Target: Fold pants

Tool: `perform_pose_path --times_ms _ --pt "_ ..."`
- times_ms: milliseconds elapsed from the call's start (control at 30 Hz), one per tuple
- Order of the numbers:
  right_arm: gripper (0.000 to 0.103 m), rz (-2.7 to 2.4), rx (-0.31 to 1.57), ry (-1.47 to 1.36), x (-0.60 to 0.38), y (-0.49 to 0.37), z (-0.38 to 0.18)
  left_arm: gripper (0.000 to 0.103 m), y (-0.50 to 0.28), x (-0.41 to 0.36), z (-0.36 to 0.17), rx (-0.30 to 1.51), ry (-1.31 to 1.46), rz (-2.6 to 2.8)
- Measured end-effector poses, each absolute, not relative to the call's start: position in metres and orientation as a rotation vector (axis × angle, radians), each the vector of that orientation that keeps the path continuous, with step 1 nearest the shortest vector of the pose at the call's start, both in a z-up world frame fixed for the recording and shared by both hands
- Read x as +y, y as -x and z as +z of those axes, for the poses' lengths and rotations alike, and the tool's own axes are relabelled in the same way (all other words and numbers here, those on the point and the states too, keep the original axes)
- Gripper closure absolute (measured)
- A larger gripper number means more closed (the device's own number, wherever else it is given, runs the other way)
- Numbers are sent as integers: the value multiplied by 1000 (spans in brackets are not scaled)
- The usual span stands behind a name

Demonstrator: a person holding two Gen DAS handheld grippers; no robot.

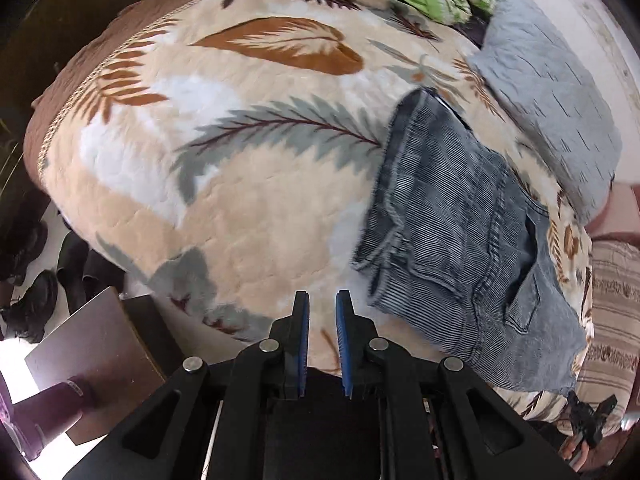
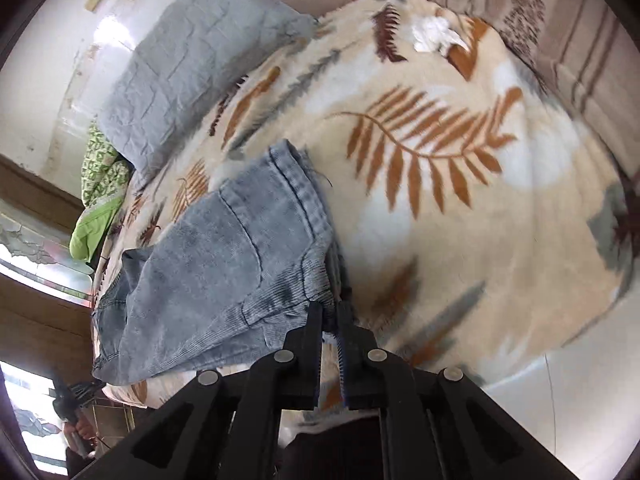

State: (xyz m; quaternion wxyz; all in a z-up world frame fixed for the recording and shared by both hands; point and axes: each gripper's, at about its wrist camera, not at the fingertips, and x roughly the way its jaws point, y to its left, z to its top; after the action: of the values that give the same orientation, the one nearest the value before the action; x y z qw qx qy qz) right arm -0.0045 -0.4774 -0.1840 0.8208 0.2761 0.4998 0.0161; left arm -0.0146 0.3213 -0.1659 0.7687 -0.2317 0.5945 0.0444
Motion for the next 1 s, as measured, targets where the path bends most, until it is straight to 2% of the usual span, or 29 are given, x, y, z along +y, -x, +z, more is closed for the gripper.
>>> perform_pose_path --times_ms 167,300,433,567,667,800,900,1000 --pt "94 -66 1003 -502 -478 9 -154 90 17 313 -124 1175 442 59" --pt "94 4 917 -505 -461 -6 -131 89 16 269 -93 1102 371 -56" --pt "94 49 869 -500 -439 -38 -120 87 9 209 -93 1115 283 -187" --pt "94 191 856 -597 -416 -73 -123 87 1 148 -117 1174 231 -284" --pt "94 232 924 -531 -387 -92 -145 87 -2 114 -139 1221 170 -306" --pt "95 162 1259 -379 -370 -99 -209 87 2 106 -166 1280 154 -307" --pt "96 204 1249 -441 -386 -86 -212 87 4 116 -172 1284 215 -325" --pt "96 154 1194 -370 -395 -76 -196 87 0 122 -174 1301 253 -335"
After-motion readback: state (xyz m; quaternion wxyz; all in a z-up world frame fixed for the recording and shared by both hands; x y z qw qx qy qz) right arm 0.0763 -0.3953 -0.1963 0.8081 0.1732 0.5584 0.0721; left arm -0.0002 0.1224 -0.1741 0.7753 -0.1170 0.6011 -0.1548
